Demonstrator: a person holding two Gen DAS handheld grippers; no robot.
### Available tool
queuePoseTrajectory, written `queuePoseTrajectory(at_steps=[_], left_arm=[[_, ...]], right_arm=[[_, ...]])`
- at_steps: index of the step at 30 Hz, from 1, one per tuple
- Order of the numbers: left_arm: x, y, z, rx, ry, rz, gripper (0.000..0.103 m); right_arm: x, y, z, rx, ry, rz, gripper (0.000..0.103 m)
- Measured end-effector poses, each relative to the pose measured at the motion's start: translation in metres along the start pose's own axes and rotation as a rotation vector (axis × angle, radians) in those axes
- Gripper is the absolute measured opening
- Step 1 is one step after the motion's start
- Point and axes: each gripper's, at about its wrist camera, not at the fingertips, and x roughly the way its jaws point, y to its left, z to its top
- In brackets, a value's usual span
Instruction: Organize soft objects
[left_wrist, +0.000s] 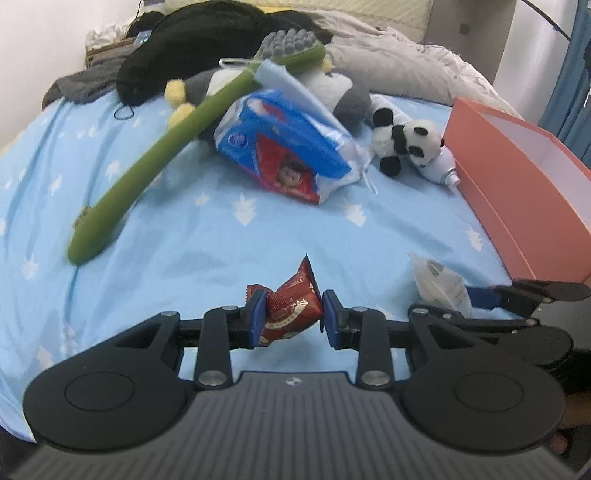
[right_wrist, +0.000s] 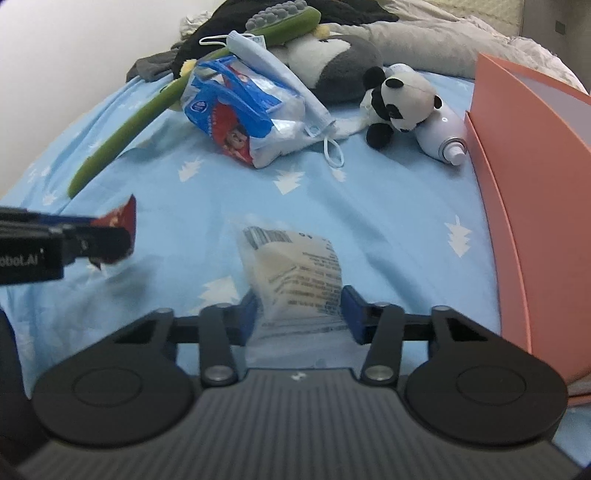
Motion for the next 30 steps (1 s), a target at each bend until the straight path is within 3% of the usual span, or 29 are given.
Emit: queuePoseTrajectory(at_steps=[3, 8, 19, 30], left_arm=[[-0.004, -0.001, 0.006, -0.011, -0.006, -0.013, 0.038], [-0.012, -0.006, 0.015, 0.000, -0.029, -0.027, 0.038], [-0.037, -0.016, 0.041, 0.020, -0.077, -0.081, 0.038], [-0.067, -0.043, 0.080, 0.034, -0.164, -0.196, 0.038]], right_arm=[[-0.004, 0.000, 0.000, 0.000, 0.001, -0.017, 0.027], [-0.015, -0.005, 0.000, 0.030, -0.023, -0.014, 0.020], [-0.058, -0.010, 0.008, 0.076, -0.111, -0.042, 0.017], [-0.129, -0.024, 0.040, 0.117, -0.297, -0.084, 0.017]])
